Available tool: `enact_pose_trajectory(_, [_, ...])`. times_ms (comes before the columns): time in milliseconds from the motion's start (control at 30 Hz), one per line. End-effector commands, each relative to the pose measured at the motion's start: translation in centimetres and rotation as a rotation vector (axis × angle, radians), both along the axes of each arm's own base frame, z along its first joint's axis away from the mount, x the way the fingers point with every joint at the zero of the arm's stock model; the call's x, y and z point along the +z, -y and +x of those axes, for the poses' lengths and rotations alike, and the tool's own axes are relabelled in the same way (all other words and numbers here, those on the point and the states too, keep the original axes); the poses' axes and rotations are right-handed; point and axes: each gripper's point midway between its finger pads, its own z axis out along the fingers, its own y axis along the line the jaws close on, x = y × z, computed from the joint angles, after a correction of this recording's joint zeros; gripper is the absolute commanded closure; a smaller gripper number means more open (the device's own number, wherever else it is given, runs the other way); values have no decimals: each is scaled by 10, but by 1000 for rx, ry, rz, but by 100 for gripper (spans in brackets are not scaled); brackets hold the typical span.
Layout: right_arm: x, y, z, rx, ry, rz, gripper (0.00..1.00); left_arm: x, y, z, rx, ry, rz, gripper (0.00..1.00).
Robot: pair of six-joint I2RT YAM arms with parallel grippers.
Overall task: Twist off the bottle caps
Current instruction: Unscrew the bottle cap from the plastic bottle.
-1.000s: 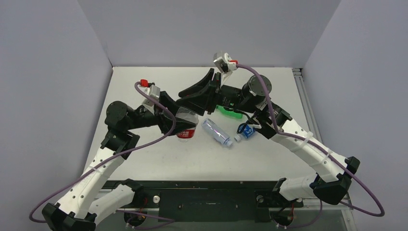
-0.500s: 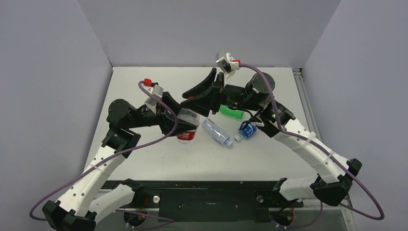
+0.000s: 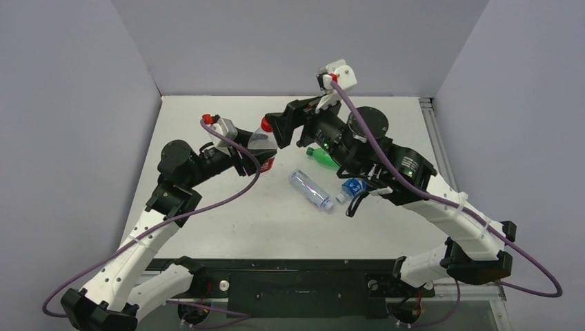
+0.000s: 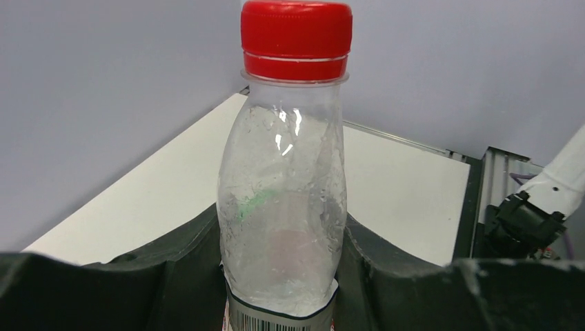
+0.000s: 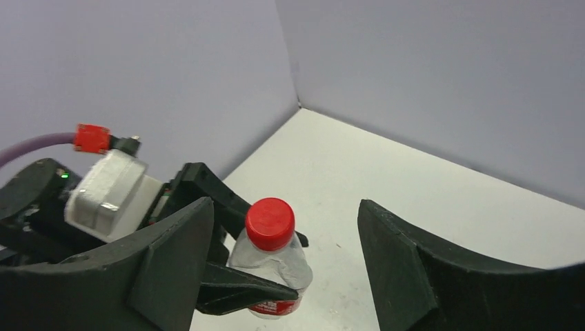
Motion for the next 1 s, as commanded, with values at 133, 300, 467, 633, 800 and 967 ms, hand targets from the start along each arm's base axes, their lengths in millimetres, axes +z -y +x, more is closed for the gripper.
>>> enact_pose_trajectory(133, [-29,-17,18,-71,-68,-86,33,1,-10,14,107,71,34,100])
enact_pose_trajectory(300, [-25,-37,12,6,-65,-55,36,-3,-8,14,99,58,41,100])
enact_pose_trajectory(467, [-29,-47,14,19,-78,-52,52,-2,-6,12,91,55,35,100])
enact_pose_trajectory(633, [-33,-51,14,31,-95,-48,73,-2,-5,12,89,51,31,100])
enact_pose_trajectory(800, [-43,-50,21,20,-125,-66,63,-2,-4,11,84,53,27,100])
enact_pose_trajectory(967, [-45,-49,25,10,-134,-65,51,-1,-3,10,75,54,24,100])
